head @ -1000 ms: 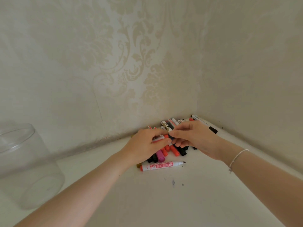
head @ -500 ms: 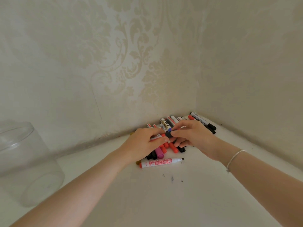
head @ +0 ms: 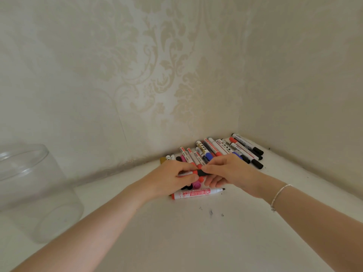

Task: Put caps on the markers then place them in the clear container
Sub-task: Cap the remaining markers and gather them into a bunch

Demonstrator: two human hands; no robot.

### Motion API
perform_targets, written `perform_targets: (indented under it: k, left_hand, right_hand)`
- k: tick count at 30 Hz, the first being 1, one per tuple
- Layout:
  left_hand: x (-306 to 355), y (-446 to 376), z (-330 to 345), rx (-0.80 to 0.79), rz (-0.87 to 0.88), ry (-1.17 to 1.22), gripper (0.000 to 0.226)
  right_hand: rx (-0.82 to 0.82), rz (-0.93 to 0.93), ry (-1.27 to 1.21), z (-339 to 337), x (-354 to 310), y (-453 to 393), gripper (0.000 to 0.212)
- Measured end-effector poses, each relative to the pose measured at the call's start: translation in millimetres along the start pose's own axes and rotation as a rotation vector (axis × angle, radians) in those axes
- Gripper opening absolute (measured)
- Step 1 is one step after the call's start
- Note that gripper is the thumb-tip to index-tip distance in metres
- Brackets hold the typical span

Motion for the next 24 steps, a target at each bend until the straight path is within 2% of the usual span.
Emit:
perform_targets:
  k: [6, 15, 24]
  left_hand:
    - [-3, 2, 0, -0.025, -0.002, -0.011, 0.027]
    - [-4, -8, 12, -0.036, -0.003, -0.018, 0.024]
    - [3, -20, 18, -0.03, -0.003, 0.023, 0.023]
  right_hand:
    - [-0.011, 0.022, 0.001, 4, 3, 0, 0.022]
    - [0.016, 0.05, 0.175, 2, 8, 4, 0.026]
    - [0.056, 0.078, 0.104, -15, 16, 6, 0.024]
Point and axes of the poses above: each hand's wrist, its own y-axis away from the middle knuckle, its own z-axis out of the palm, x = y × z, the point moved 7 cm from there along -y, towards the middle knuckle, and after that the axes turned 1 degree about -x, right-handed, at the moved point
